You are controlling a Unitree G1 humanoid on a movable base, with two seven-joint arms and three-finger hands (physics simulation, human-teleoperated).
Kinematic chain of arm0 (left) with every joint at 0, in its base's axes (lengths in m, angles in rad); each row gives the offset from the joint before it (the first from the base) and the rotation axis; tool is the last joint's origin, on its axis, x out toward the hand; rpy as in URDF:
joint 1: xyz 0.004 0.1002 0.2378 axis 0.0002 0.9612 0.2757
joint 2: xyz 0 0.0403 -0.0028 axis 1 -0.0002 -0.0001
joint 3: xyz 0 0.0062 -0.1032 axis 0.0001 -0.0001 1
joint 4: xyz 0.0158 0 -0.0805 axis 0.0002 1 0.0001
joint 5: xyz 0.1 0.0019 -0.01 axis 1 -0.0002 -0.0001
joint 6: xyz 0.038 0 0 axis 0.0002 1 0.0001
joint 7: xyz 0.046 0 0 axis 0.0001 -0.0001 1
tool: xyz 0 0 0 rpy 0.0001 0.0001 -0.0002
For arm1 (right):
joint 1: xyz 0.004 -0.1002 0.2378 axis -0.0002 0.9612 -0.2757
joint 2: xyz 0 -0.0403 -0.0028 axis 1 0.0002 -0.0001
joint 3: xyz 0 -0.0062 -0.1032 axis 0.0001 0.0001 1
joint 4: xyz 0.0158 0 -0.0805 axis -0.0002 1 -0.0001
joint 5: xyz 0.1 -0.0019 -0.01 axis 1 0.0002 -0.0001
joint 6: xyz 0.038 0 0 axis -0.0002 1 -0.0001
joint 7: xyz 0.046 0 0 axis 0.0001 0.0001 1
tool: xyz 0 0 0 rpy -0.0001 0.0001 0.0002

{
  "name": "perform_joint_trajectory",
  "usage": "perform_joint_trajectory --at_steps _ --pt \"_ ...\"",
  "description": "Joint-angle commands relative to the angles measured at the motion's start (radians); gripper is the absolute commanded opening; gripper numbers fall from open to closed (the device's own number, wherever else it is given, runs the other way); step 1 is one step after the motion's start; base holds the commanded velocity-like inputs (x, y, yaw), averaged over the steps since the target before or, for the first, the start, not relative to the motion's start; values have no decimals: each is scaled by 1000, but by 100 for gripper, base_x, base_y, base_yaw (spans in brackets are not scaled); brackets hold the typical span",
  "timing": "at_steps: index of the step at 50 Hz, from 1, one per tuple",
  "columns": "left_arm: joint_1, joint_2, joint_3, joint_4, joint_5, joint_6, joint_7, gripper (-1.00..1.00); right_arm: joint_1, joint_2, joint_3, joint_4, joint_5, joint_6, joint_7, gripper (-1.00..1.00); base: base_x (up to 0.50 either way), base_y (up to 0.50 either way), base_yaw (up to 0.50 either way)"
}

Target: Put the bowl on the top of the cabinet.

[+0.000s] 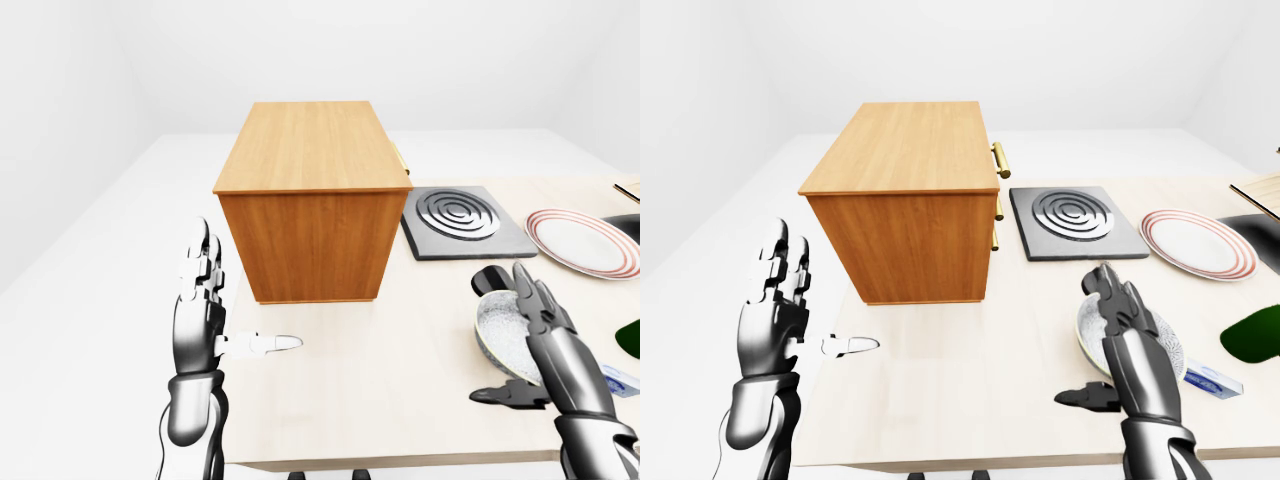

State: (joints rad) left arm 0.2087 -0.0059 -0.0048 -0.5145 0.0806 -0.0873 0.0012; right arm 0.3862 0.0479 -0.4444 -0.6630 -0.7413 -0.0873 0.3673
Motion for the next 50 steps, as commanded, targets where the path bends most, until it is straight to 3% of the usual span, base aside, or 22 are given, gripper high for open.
perform_joint_trajectory --at_steps 1,15,50 --pt "4 1 -4 5 2 0 -3 100 -5 41 -198 12 12 0 147 100 0 0 0" --pt "5 2 -4 2 3 0 -5 100 -24 51 -243 -10 13 0 211 100 0 0 0" --pt "0 2 -3 3 4 0 -3 100 -16 -12 -147 149 -264 0 38 100 0 0 0"
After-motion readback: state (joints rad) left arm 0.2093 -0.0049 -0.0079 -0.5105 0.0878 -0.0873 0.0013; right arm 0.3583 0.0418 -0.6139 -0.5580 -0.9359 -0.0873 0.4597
